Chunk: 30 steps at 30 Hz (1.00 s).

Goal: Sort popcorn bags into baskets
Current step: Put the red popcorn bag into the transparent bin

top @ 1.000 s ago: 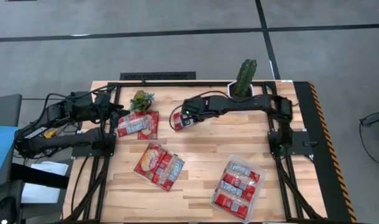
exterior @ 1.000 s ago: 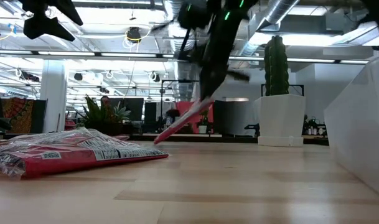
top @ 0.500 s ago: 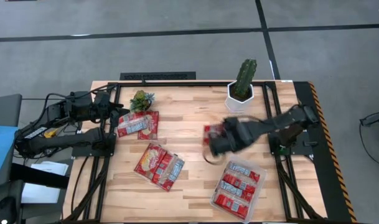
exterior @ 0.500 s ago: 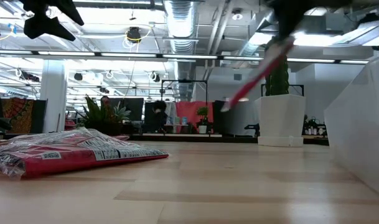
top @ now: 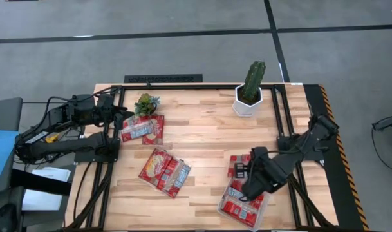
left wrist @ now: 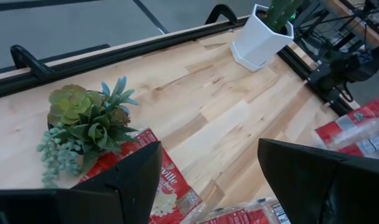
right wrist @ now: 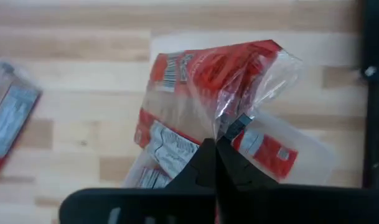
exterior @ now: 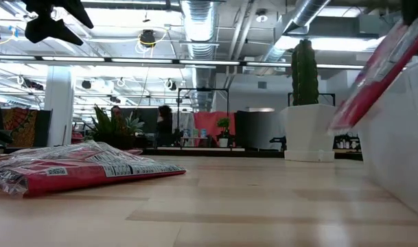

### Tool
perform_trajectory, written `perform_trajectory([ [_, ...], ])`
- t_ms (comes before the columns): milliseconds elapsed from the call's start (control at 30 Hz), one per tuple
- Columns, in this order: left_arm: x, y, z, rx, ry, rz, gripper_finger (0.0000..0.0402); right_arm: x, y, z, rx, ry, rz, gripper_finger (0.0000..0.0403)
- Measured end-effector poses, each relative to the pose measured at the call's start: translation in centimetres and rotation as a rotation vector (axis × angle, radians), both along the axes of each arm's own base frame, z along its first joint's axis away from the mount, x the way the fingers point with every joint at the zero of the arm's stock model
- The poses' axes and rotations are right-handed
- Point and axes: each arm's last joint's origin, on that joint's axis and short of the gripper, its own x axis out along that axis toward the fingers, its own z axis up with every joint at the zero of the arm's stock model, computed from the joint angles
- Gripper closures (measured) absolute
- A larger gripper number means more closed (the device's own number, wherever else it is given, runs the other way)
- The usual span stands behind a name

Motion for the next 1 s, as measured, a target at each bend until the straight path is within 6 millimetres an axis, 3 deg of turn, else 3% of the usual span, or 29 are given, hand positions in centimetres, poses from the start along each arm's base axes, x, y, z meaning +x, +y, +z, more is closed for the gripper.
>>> perform_trajectory([
  [400, 0.0, 0.1, 0.0, 0.003, -0.001, 0.03, 0.0148, -2.4, 2.7, -0.1, 0.139, 0.118, 0.083, 0.0394],
  [567, -0.1, 0.1, 0.0, 0.015, 0.003, 0.056, 0.0148, -2.4, 2.5, -0.8, 0.14, 0.158, 0.072, 0.0388],
  [733, -0.1, 0.2, 0.0, 0.016, 0.003, 0.058, 0.0148, -2.3, 2.0, -1.8, 0.139, 0.198, 0.045, 0.0361],
  [1000, -0.1, 0.2, 0.0, 0.016, 0.003, 0.058, 0.0148, -2.2, 1.8, -1.9, 0.184, 0.254, 0.038, 0.0316],
])
